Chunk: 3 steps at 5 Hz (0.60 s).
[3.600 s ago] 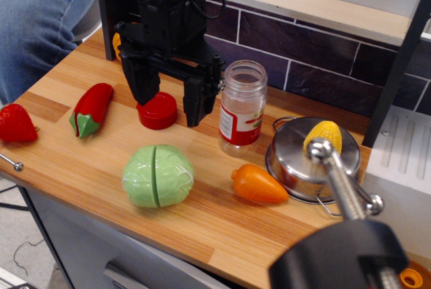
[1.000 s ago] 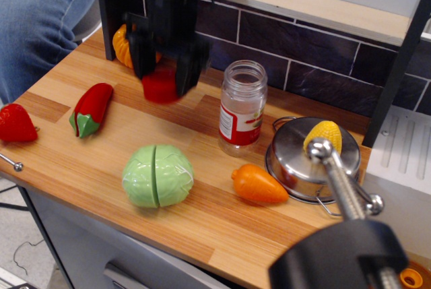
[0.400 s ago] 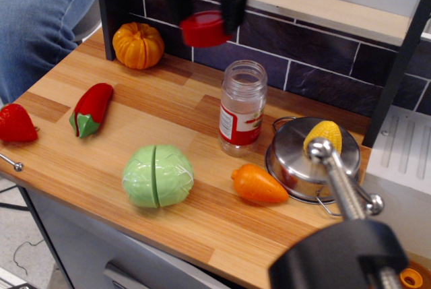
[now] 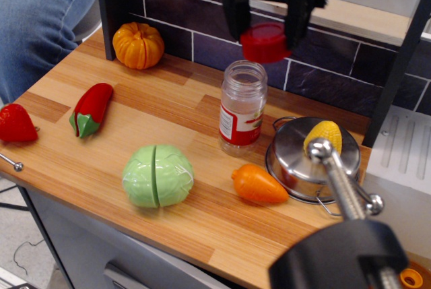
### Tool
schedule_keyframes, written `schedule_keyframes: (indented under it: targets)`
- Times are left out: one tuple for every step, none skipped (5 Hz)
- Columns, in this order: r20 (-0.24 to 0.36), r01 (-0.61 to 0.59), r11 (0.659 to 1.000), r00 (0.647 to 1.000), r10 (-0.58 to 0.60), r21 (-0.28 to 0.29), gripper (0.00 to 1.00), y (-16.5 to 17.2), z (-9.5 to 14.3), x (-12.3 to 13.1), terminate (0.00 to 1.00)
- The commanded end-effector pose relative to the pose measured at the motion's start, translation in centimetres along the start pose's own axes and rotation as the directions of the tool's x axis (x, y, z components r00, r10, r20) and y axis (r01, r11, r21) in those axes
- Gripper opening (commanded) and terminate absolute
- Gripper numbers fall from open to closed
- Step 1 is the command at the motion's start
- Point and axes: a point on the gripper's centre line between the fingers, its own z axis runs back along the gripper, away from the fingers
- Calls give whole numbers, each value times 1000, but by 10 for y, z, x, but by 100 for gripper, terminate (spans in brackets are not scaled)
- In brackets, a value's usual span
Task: Put cap on container
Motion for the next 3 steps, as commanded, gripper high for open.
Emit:
schedule_keyframes:
  targets:
    - [42,30,999,999,-31,28,0,6,17,-1,0]
    - [30,47,998,998,-49,49,0,13,13,-4,0]
    - [48,62,996,997,-65,61,0,19,5,-5,0]
